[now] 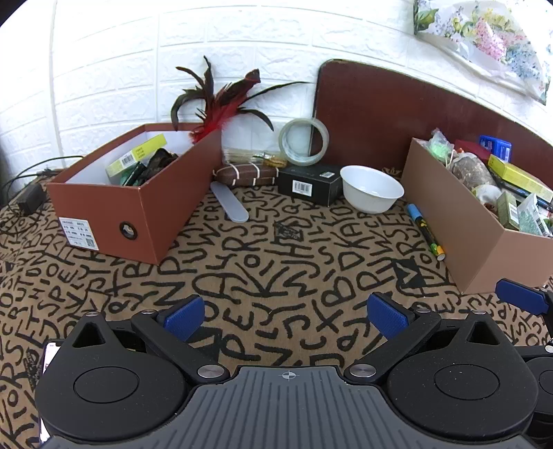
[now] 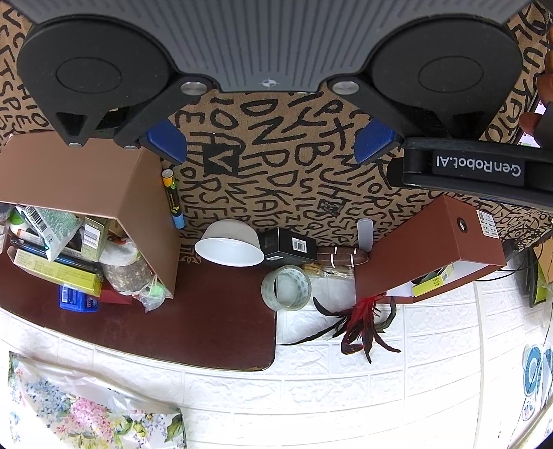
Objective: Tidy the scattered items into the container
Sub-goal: 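Move the right gripper toward the white bowl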
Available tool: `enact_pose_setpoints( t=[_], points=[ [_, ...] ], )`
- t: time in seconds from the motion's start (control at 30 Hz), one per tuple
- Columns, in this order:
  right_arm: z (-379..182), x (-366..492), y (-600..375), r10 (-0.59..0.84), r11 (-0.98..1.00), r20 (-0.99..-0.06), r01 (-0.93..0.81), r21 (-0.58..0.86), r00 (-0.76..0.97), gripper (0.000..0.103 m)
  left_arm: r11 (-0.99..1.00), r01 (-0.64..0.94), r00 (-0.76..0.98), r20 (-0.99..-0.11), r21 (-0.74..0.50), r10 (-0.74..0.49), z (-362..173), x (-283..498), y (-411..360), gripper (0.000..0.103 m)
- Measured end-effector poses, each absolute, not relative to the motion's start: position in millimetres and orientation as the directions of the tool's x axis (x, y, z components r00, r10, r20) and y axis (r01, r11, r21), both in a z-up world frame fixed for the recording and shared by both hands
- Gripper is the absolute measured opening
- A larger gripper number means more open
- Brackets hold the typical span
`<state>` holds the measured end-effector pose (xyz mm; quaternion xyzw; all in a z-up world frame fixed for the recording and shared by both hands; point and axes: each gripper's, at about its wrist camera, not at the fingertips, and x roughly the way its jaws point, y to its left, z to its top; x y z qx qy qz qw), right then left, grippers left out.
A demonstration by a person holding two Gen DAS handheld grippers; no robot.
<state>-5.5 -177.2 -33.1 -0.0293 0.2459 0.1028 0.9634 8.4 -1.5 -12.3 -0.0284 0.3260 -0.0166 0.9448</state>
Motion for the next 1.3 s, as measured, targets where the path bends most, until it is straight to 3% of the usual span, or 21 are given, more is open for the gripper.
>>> enact_pose_setpoints(
  t=[0.83, 1.3],
  points=[
    [-40.8, 22.5, -171.9, 0.198, 0.972, -0.505, -0.235, -0.008, 0.84, 0.103, 0.997, -0.005, 0.767, -0.64, -0.081, -0.049, -21.0, 38.5, 4.0, 0.103],
    [-38.4, 87.8, -160.9, 0.262, 0.954, -0.483, -0.299, 0.0, 0.836, 0.103, 0.994, -0.041, 0.783, -0.621, -0.1, -0.03, -18.0, 95.9, 18.5, 0.103]
  ],
)
